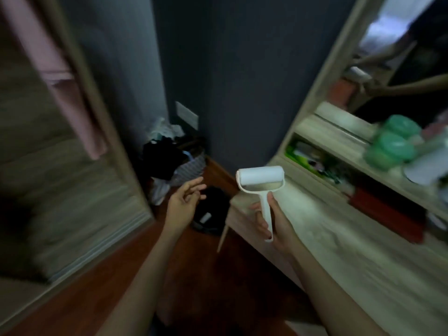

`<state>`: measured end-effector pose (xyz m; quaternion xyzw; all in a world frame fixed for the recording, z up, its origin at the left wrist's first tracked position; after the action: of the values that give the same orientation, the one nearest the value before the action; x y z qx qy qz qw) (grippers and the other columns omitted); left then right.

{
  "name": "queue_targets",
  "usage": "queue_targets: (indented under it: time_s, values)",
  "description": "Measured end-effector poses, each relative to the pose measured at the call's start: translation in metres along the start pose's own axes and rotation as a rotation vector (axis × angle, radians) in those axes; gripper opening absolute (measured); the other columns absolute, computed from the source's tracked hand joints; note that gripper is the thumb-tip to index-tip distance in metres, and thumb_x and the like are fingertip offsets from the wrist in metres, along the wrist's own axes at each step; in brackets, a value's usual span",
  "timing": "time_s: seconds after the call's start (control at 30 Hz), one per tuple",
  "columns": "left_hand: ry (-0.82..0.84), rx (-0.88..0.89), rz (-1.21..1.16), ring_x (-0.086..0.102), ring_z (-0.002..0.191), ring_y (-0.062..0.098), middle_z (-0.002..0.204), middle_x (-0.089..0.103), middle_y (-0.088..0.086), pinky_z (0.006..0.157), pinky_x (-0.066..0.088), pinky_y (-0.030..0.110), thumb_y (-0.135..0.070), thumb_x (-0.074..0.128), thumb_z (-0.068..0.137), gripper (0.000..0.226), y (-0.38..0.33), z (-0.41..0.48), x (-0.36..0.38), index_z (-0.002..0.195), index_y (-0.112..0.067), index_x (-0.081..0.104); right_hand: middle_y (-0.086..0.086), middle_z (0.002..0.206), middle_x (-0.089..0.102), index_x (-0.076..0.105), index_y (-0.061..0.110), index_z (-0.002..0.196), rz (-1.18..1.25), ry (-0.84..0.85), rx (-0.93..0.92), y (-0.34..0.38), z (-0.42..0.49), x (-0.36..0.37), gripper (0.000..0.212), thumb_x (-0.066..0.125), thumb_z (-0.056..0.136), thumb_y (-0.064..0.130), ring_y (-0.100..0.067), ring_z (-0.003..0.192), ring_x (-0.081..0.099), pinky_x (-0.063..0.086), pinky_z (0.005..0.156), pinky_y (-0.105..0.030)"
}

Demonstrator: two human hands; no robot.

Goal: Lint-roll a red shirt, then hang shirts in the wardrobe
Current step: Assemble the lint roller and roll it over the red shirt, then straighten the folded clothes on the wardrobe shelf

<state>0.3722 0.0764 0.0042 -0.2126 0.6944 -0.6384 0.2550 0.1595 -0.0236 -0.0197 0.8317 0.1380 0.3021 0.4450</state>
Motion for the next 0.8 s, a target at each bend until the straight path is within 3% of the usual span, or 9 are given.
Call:
queue_targets:
  time_s: [0.17, 0.3, 0.43, 0.57, 0.67, 0.73, 0.8]
  values:
    - [0.156, -0.055, 0.087, 0.066, 0.083, -0.005, 0.103, 0.067, -0.012, 0.084, 0.054, 0.022, -0.005, 0.051, 0.099, 0.029, 0.027, 0.021, 0.12, 0.124, -0.015, 0.06, -0.001, 0.046, 0.036, 0.065, 0.007, 0.09, 0.075, -0.22, 0.068, -0.007, -0.01, -0.122, 0.064, 0.044, 0.085, 0.067, -0.011, 0.028, 0.026, 0.013, 0.034, -0.018]
    - [0.264, -0.087, 0.195, 0.06, 0.088, -0.01, 0.103, 0.064, -0.012, 0.084, 0.05, 0.014, -0.01, 0.055, 0.099, 0.033, 0.047, 0.029, 0.191, 0.131, -0.012, 0.058, 0.001, 0.046, 0.039, 0.066, 0.011, 0.079, 0.343, -0.192, 0.06, -0.018, -0.005, -0.173, 0.056, 0.057, 0.08, 0.066, -0.009, 0.027, 0.029, 0.019, 0.028, -0.017]
    - [0.345, -0.02, 0.399, 0.059, 0.117, 0.02, 0.129, 0.063, 0.004, 0.095, 0.045, 0.026, -0.015, 0.06, 0.096, 0.034, 0.068, 0.034, 0.232, 0.13, -0.012, 0.06, 0.0, 0.047, 0.047, 0.06, 0.004, 0.107, 0.411, -0.312, 0.049, -0.031, -0.002, -0.219, 0.063, 0.055, 0.082, 0.062, -0.008, 0.029, 0.034, 0.025, 0.028, -0.017]
    - [0.364, 0.078, 0.516, 0.057, 0.123, 0.026, 0.136, 0.06, 0.008, 0.103, 0.046, 0.044, -0.021, 0.068, 0.091, 0.038, 0.084, 0.041, 0.247, 0.127, -0.011, 0.064, -0.002, 0.072, 0.061, 0.052, 0.004, 0.122, 0.411, -0.375, -0.012, -0.034, 0.001, -0.24, 0.063, 0.055, 0.086, 0.055, -0.005, 0.035, 0.039, 0.027, 0.027, -0.016]
    - [0.374, 0.133, 0.625, 0.044, 0.136, 0.028, 0.146, 0.05, 0.009, 0.11, 0.035, 0.054, -0.023, 0.072, 0.087, 0.041, 0.091, 0.044, 0.256, 0.126, -0.013, 0.066, -0.004, 0.074, 0.061, 0.062, 0.004, 0.111, 0.22, -0.477, 0.026, -0.031, -0.005, -0.247, 0.054, 0.053, 0.09, 0.053, -0.006, 0.039, 0.039, 0.026, 0.03, -0.019]
    - [0.399, 0.17, 0.727, 0.036, 0.142, 0.027, 0.151, 0.044, 0.006, 0.113, 0.028, 0.054, -0.024, 0.073, 0.085, 0.043, 0.094, 0.041, 0.261, 0.127, -0.019, 0.065, -0.006, 0.068, 0.058, 0.065, 0.007, 0.095, -0.05, -0.608, 0.024, -0.021, -0.015, -0.257, 0.039, 0.062, 0.087, 0.045, -0.01, 0.041, 0.042, 0.029, 0.036, -0.022]
    - [0.394, 0.197, 0.798, 0.031, 0.144, 0.025, 0.154, 0.041, 0.003, 0.115, 0.025, 0.051, -0.028, 0.073, 0.084, 0.045, 0.094, 0.039, 0.263, 0.128, -0.024, 0.064, -0.007, 0.073, 0.061, 0.061, 0.013, 0.092, -0.371, -0.723, -0.04, -0.003, -0.024, -0.262, 0.02, 0.065, 0.086, 0.032, -0.014, 0.05, 0.051, 0.04, 0.047, -0.028]
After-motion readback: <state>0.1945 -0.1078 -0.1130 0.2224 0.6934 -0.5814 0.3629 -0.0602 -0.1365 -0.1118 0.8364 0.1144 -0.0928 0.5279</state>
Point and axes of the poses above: each hand's wrist, its own z-axis towards the middle knuckle, its own x-axis out of the palm, y = z × x, the point moved 10 cm from there along z, towards the middle knuckle
